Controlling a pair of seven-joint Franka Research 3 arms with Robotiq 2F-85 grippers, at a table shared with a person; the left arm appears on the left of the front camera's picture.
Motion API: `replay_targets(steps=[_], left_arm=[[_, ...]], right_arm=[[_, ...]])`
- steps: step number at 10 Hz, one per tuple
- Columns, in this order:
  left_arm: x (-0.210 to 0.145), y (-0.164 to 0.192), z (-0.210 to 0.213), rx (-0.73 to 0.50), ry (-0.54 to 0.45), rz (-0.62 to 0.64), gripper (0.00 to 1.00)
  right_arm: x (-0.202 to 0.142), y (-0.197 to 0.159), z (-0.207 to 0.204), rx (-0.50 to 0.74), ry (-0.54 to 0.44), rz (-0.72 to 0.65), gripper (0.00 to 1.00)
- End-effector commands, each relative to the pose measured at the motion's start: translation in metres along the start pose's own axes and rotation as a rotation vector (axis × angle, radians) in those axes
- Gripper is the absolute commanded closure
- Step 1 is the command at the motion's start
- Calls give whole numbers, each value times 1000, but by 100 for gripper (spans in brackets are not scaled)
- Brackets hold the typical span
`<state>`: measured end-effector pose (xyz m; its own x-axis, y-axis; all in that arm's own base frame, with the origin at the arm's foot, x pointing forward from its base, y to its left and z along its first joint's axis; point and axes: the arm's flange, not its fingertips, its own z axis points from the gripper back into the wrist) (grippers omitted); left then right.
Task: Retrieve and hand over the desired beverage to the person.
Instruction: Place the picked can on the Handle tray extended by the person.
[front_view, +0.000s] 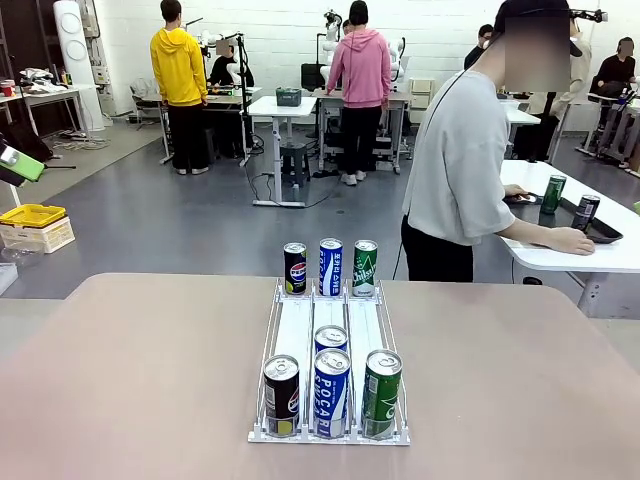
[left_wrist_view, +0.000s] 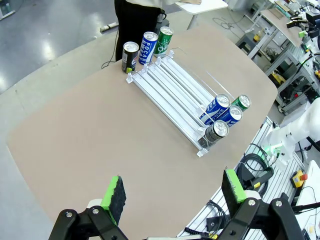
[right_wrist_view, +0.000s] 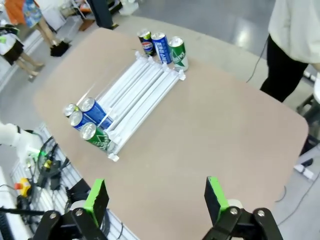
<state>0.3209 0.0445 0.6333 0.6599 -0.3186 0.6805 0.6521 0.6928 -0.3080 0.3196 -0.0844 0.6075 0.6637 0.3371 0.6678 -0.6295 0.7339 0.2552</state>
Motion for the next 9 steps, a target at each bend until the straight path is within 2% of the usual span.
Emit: replay_targets(steps=[1, 2, 3, 9], left_arm=[[1, -1, 1, -6, 8, 2, 0], [1, -1, 1, -6, 8, 2, 0], [1, -1, 1, -6, 8, 2, 0], [1, -1, 1, -6, 8, 2, 0]], right_arm=[[-12, -1, -12, -25, 3, 20, 0], [-13, 0, -11, -21, 23, 39, 0], [-4, 0, -5, -6, 0, -2, 0], [-4, 0, -5, -6, 0, -2, 0]])
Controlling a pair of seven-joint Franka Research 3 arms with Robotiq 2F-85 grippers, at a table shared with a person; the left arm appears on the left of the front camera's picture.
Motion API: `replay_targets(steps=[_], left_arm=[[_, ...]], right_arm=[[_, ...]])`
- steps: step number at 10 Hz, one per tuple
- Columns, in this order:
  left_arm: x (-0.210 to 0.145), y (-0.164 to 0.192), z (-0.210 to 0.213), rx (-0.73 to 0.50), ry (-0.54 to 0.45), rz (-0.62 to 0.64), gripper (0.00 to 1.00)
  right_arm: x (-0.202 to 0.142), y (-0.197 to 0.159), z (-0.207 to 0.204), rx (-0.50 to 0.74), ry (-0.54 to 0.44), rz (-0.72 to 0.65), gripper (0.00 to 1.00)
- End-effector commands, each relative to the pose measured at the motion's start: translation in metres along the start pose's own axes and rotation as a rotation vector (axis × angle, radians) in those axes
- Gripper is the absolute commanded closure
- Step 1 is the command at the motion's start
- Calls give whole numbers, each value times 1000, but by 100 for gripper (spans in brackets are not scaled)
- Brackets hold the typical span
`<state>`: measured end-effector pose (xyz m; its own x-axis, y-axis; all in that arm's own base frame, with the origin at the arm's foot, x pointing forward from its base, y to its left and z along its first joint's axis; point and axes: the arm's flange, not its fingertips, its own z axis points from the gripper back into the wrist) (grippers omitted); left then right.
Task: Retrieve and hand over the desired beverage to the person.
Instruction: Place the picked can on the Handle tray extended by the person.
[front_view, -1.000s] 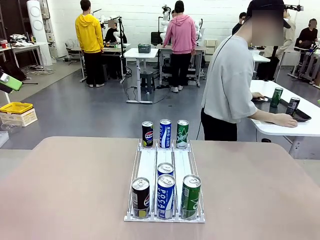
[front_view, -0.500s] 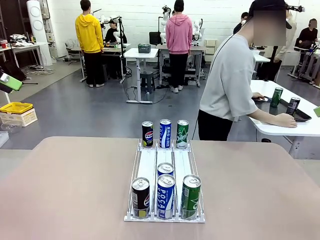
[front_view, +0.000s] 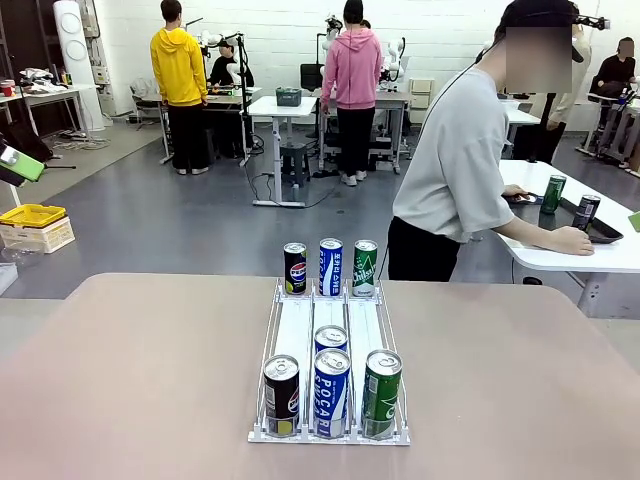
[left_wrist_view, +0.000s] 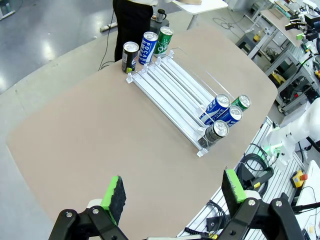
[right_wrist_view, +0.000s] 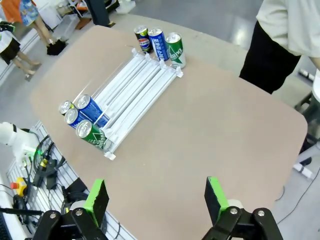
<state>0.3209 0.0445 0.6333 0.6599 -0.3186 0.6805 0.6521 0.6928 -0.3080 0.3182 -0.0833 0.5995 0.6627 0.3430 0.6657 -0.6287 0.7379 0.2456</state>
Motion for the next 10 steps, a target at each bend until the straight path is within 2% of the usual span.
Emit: replay_targets(steps=[1, 10], left_arm=[[1, -2, 1, -6, 8, 2, 0], [1, -2, 1, -6, 8, 2, 0]], right_arm=[[2, 0, 1, 4, -4, -7, 0], [2, 0, 1, 4, -4, -7, 0]])
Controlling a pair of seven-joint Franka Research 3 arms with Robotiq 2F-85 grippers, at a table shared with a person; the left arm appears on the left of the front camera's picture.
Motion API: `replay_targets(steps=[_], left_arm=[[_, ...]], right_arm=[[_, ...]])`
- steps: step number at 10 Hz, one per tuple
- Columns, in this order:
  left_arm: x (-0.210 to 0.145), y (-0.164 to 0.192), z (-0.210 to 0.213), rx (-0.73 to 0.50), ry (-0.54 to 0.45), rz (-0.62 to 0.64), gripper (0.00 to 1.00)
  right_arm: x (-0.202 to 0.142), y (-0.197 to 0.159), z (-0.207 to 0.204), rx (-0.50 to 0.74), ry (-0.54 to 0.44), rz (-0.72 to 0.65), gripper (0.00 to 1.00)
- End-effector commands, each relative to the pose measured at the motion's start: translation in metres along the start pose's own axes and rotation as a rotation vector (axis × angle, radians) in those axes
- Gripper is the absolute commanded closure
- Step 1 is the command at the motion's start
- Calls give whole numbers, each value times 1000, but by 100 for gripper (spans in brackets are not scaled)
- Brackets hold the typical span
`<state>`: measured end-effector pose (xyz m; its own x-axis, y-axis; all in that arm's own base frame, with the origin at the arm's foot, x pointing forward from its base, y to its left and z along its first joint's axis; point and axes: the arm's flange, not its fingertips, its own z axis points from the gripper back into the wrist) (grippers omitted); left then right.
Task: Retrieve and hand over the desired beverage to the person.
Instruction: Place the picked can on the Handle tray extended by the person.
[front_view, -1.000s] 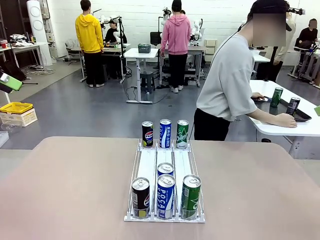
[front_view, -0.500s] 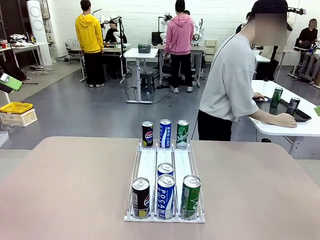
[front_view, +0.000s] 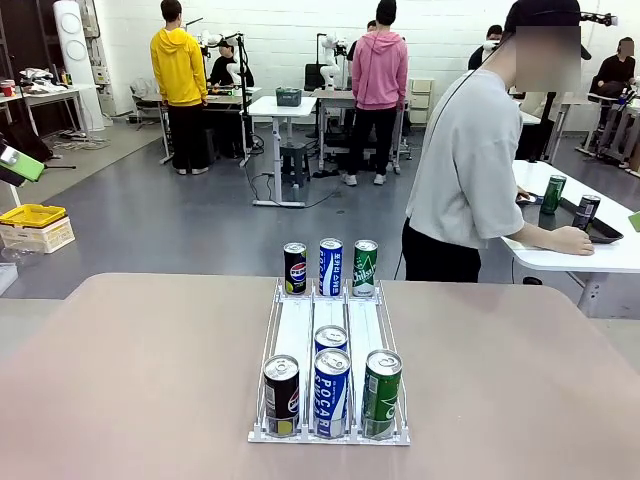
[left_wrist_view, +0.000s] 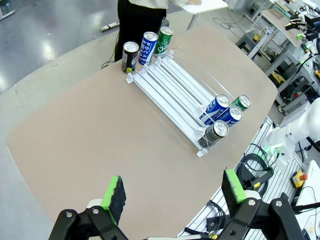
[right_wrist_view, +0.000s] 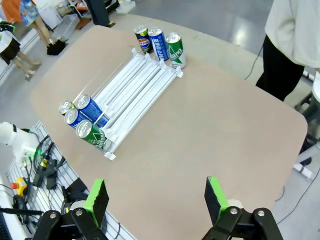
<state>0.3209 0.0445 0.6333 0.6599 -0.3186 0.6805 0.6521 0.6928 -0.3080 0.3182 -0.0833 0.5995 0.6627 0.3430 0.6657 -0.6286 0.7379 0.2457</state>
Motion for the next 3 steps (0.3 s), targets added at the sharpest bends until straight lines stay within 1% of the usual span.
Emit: replay_targets(steps=[1, 3], left_arm=[[1, -2, 1, -6, 8, 2, 0], [1, -2, 1, -6, 8, 2, 0]], right_arm=[[2, 0, 1, 4, -4, -7, 0], [2, 0, 1, 4, -4, -7, 0]])
